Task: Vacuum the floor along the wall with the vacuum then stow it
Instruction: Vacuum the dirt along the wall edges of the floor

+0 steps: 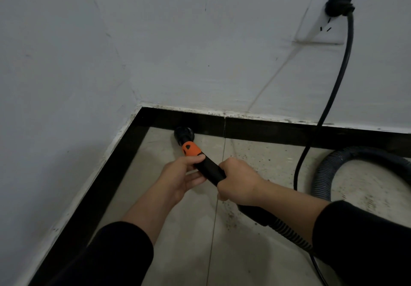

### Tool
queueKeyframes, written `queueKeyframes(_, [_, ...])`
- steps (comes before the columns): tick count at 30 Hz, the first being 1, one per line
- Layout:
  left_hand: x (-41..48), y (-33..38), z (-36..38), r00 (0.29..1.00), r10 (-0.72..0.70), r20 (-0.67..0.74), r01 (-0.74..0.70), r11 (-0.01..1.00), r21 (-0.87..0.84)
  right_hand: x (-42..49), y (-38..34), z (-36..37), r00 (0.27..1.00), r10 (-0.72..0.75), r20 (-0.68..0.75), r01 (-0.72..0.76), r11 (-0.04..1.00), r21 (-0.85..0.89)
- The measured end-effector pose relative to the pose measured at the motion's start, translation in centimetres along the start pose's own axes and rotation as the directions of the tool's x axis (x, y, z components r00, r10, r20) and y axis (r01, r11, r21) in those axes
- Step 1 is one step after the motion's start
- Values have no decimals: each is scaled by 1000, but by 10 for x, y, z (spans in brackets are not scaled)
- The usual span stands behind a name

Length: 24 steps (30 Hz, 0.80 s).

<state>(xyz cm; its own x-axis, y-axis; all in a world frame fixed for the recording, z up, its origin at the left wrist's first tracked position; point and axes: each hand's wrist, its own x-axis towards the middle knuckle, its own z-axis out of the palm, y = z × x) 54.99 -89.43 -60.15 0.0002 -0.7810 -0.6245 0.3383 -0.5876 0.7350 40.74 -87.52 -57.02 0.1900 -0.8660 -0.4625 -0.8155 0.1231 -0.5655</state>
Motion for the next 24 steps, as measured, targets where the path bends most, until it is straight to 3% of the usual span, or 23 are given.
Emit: queueKeyframes(24, [-22, -17, 36, 989, -82, 121, 66, 989, 133, -49, 19, -14, 997, 74, -33, -75, 997, -17])
